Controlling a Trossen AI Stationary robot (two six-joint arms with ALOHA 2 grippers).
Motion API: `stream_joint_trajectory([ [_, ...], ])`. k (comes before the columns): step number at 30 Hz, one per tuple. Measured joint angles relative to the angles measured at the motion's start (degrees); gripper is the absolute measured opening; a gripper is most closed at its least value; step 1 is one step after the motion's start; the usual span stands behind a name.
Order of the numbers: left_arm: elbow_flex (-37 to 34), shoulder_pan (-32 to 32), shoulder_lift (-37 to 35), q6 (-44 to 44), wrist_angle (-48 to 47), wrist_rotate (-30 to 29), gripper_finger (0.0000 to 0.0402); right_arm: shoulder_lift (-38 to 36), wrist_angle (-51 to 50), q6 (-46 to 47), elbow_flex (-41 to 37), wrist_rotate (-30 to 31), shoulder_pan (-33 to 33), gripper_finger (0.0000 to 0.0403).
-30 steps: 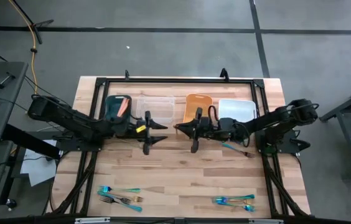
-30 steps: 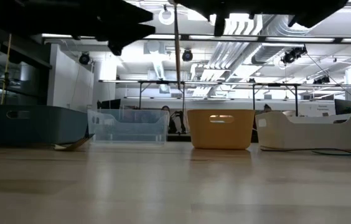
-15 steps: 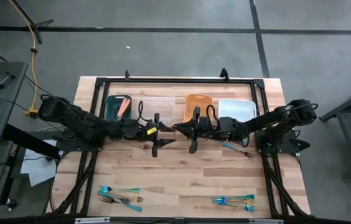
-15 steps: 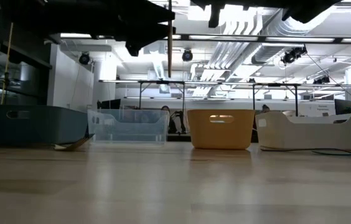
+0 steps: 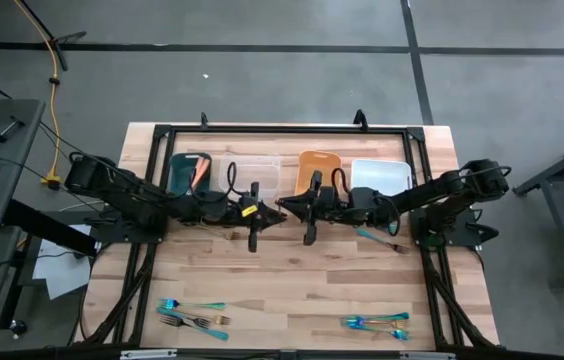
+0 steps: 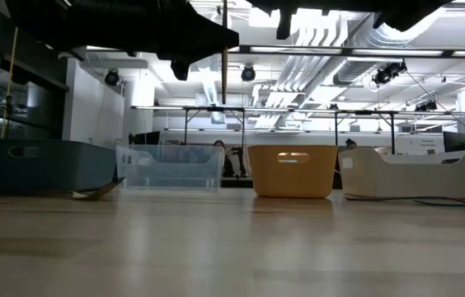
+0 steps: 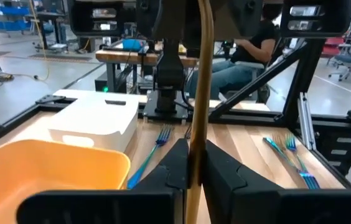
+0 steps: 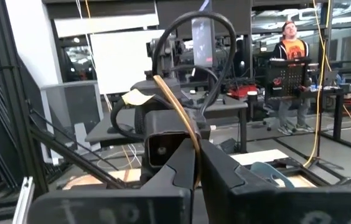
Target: Sort silverware by color (type)
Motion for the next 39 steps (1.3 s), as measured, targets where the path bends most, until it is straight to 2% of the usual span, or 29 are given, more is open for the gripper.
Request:
stream_joint_trajectory([
  [4,0.00,0.04,0.00,-0.03,-0.86,0.00,0.0016,-0.06,-1.48,-0.16,0.01,0.05,0.00,0.0032],
  [8,-0.03,0.08,-1.98,0.30,-4.82,-0.64,0.0016,-2.46,-7.81,-0.35,0.07,0.68,0.05,0.0065],
  [11,-0.63,0.15,-5.60,0.72,-8.36,-2.91,0.0016,-5.76,-15.32,-0.99,0.07,3.94,0.13,0.0090],
  [15,-4.87,0.15,-12.04,1.04,-8.76,-4.59,0.0016,-11.76,-29.30,-0.06,0.09,6.86,0.35,0.0118],
  [18,-9.30,0.13,-17.98,1.67,-7.84,-6.18,0.0016,-15.50,-39.74,1.66,0.09,8.94,1.34,0.0130],
  [21,-13.09,0.11,-23.60,1.97,-7.32,-6.80,0.0016,-18.29,-45.83,3.14,-0.85,11.86,3.31,0.0134],
  [26,-16.95,-1.31,-29.80,3.33,-5.24,-6.73,0.0016,-23.77,-44.75,4.80,-9.13,19.98,6.77,0.0135],
  [29,-17.79,-2.08,-31.39,3.64,-5.28,-7.73,0.0016,-27.86,-38.51,7.25,-16.05,21.93,7.73,0.0135],
  [32,-17.79,-2.21,-31.34,4.39,-5.23,-8.00,0.0016,-30.20,-25.57,6.91,-22.30,18.83,7.16,0.0135],
  [34,-17.77,-2.19,-30.94,4.62,-4.77,-8.03,0.0016,-30.45,-18.34,5.91,-25.01,13.57,5.97,0.0136],
  [36,-17.79,-1.88,-30.88,4.72,-5.13,-8.05,0.0016,-30.32,-15.03,4.31,-26.43,8.55,4.65,0.0136],
  [39,-17.79,-1.36,-30.91,5.07,-4.82,-8.07,0.0016,-29.58,-12.97,2.27,-26.47,6.26,3.27,0.0136],
])
